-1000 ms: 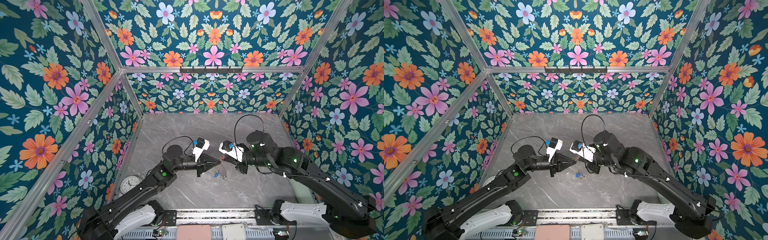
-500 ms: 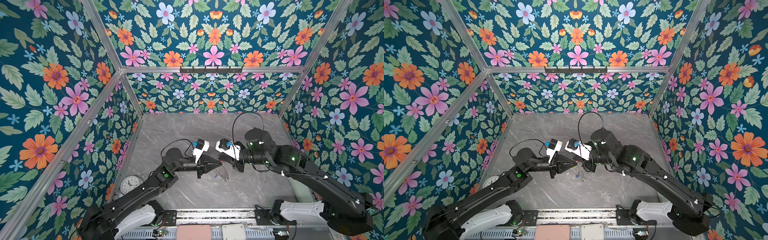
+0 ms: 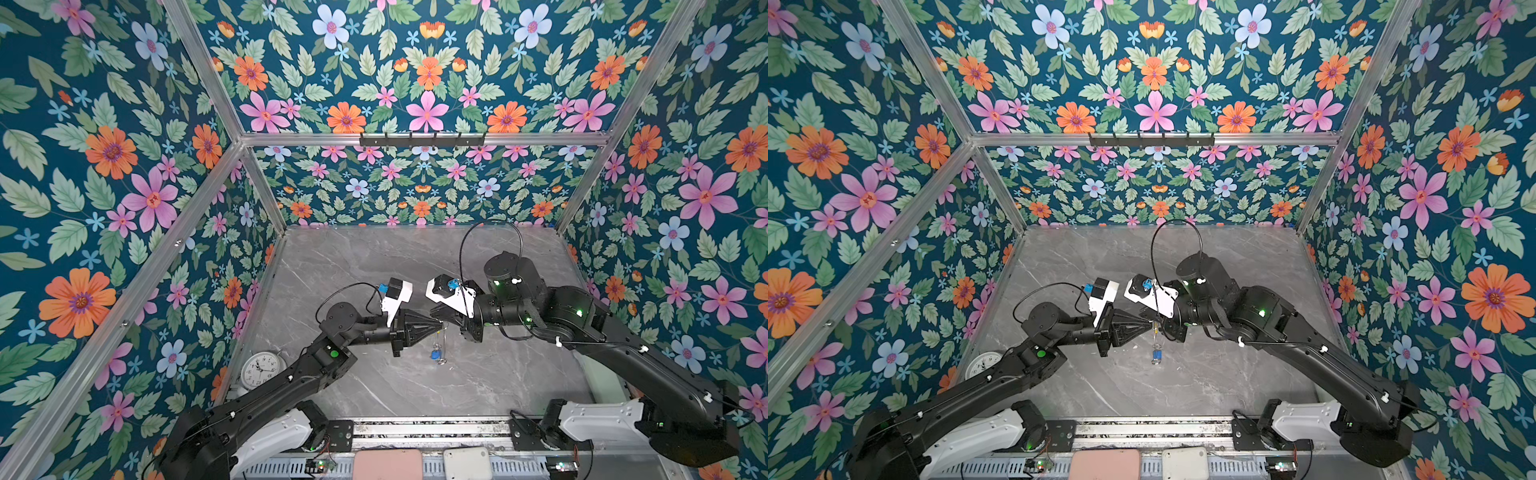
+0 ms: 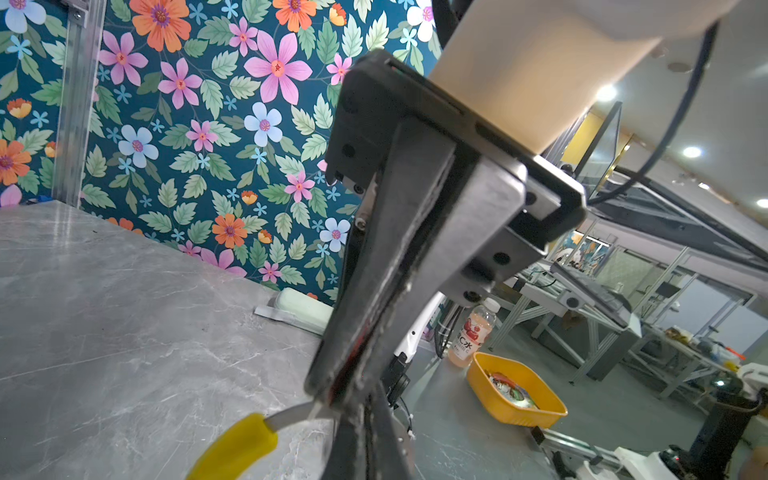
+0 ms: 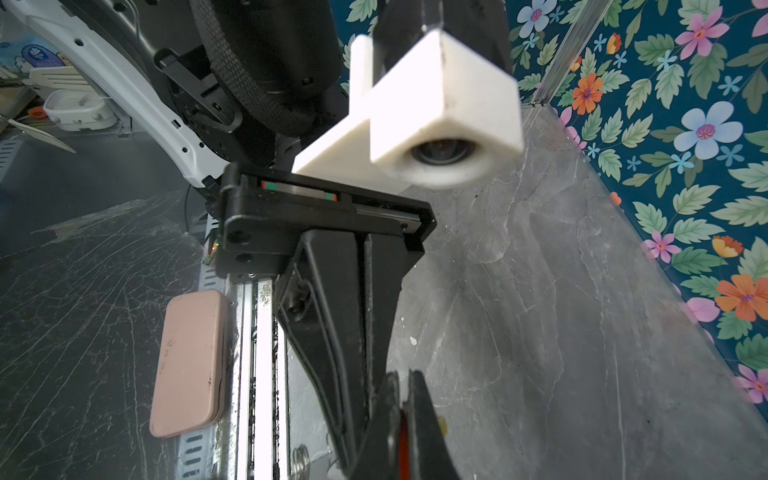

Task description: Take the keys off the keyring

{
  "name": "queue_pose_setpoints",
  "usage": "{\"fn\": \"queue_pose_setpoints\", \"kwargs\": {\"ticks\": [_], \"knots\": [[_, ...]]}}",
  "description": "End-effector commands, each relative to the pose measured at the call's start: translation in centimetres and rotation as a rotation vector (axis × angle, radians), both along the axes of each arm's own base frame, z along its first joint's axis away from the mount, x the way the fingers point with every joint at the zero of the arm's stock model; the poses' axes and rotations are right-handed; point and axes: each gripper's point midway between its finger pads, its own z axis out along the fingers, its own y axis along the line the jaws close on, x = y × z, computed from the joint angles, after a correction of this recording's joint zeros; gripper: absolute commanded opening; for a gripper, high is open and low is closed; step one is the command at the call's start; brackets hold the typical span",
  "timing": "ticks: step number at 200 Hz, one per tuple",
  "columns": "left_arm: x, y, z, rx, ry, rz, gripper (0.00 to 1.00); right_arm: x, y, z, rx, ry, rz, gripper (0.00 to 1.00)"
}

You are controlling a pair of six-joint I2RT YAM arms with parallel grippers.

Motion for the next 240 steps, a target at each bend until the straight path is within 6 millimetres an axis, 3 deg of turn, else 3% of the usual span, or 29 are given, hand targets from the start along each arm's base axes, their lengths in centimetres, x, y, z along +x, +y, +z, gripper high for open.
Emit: {"fn": "queue_pose_setpoints", "kwargs": {"ticks": [1, 70, 155, 240], "knots": [[-1.6, 1.1, 3.3, -0.145, -0.093, -0.044, 0.0, 0.2, 1.1, 1.2, 0.056, 0.002, 0.012, 0.0], [-1.8, 2.0, 3.9, -0.278, -0.128, -0.039, 0.0, -0.3, 2.7, 2.5, 0.077, 0.013, 0.061, 0.0], [-0.6, 2.3, 2.9, -0.378, -0.176, 0.025, 0.0, 0.8, 3.7, 1.3, -0.033, -0.028, -0.003, 0.0], [0.3, 2.2, 1.9, -0.383, -0.207, 0.081, 0.0, 1.6, 6.7, -0.1, -0.154, -0.129, -0.061, 0.0]]}}
